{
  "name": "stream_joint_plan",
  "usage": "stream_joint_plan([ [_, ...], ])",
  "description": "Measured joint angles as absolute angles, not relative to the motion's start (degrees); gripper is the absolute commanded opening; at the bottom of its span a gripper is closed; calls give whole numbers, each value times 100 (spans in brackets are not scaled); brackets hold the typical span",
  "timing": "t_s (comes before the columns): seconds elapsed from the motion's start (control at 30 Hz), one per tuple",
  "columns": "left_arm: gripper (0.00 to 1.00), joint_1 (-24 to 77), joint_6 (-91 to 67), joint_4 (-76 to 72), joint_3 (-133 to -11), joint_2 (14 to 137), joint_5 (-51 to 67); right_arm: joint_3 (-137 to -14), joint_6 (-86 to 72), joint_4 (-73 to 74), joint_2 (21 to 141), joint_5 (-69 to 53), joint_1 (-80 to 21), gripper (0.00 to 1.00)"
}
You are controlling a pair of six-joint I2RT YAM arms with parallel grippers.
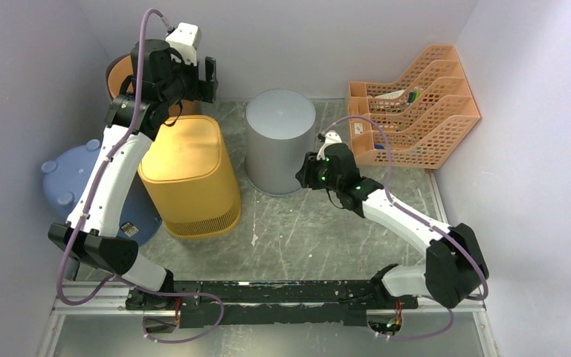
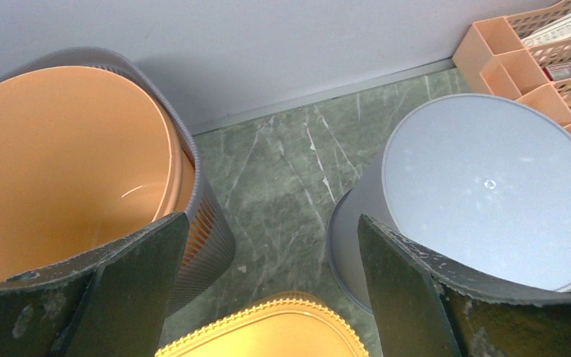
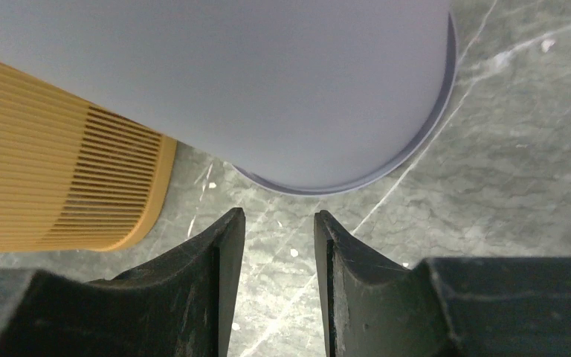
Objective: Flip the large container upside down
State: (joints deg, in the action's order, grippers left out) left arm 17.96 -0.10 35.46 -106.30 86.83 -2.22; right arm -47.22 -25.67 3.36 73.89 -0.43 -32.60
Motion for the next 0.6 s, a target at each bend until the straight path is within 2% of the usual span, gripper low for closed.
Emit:
stream_joint_plan([
  [0.33,97,1798,263,3627,-10962,8755,-777,-4777,-3100,-998,8748,176,-3334,39],
  [0.6,99,1796,567,3564,-10759,8667,-1365,-6189,-3096,-1542,10287,228,-3339,39],
])
